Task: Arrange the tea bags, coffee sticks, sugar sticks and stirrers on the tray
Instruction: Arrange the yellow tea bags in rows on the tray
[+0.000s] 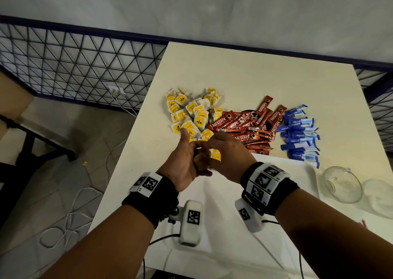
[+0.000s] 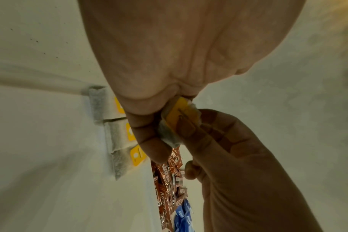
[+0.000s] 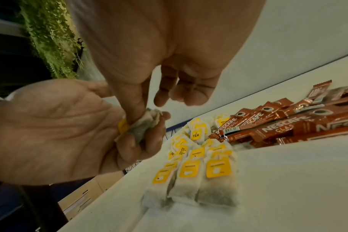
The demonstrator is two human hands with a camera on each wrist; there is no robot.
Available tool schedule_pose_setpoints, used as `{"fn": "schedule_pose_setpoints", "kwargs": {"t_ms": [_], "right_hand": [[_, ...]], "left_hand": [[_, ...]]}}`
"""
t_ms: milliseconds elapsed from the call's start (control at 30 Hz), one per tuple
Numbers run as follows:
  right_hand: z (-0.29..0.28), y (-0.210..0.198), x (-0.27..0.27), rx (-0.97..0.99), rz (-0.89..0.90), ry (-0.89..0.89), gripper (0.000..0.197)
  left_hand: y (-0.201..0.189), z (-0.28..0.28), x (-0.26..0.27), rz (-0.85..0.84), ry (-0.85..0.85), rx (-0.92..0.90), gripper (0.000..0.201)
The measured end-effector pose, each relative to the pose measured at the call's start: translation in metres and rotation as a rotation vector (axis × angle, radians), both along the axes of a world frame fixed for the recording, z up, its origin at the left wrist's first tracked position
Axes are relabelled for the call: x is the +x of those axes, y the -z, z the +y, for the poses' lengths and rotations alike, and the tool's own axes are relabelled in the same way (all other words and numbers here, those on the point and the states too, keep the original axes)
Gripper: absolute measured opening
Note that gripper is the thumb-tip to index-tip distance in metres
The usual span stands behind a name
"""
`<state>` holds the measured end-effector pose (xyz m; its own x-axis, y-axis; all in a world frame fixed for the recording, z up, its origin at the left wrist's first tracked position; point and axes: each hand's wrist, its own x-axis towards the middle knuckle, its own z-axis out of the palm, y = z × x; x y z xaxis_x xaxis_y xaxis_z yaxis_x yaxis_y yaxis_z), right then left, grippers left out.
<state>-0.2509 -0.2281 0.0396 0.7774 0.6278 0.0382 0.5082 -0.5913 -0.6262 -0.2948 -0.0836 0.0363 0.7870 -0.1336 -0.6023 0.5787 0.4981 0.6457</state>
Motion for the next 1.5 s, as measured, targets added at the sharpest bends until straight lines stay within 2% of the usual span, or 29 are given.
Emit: {"fn": "schedule_pose_setpoints", "kwargs": {"t_ms": [100,167,233,300,400,467,533,567,700,800,967,1167,1367,1500], "right_hand": [[-0.002,-0.002,-0.001,0.050,0.042,-0.099,0.013],[-0.004,-0.008,-0.001,0.072,0.196,-0.078,0.007],[-0.006,-0.011,0.002,0.111,0.324,-0.020,0.014],[-0.008,-0.010,0.007,0.170,0.363,0.023,0.022],[-0.008,-0.011,0.013,0.212,0.377,0.075,0.019],[-0.007,-0.010,0.015,0.257,0.411,0.118,0.013],[-0.007,-0.006,0.015,0.274,0.420,0.179,0.008],[-0.008,-0.002,0.015,0.260,0.417,0.210,0.007],[-0.012,0.013,0.009,0.188,0.405,0.279,0.007],[-0.013,0.024,0.004,0.105,0.433,0.308,0.010],[-0.022,0.054,-0.002,0.047,0.584,0.460,0.014],[-0.020,0.064,-0.009,-0.076,0.539,0.564,0.005],[-0.018,0.065,-0.012,-0.138,0.488,0.632,0.014],[-0.016,0.066,-0.014,-0.156,0.493,0.659,0.009]], "left_hand": [[0.004,-0.003,0.000,0.075,-0.035,0.009,0.077],[0.007,-0.002,0.000,0.118,-0.067,0.093,0.072],[0.011,0.005,0.001,0.091,-0.133,0.181,0.072],[0.013,0.015,0.001,-0.048,-0.154,0.255,0.067],[0.008,0.023,-0.003,-0.336,0.040,0.499,0.031],[-0.002,0.019,-0.005,-0.405,0.155,0.625,0.006],[-0.001,0.015,-0.004,-0.422,0.182,0.739,0.028],[0.002,0.013,-0.004,-0.397,0.182,0.756,0.032],[0.020,0.009,-0.001,-0.326,0.255,0.841,0.017],[0.031,0.005,-0.001,-0.275,0.306,0.942,0.018],[0.037,0.018,-0.002,-0.133,0.235,1.191,0.025],[0.040,0.029,-0.010,-0.118,0.263,1.277,0.027],[0.040,0.031,-0.013,-0.104,0.273,1.276,0.026],[0.040,0.032,-0.014,-0.118,0.272,1.281,0.025]]}}
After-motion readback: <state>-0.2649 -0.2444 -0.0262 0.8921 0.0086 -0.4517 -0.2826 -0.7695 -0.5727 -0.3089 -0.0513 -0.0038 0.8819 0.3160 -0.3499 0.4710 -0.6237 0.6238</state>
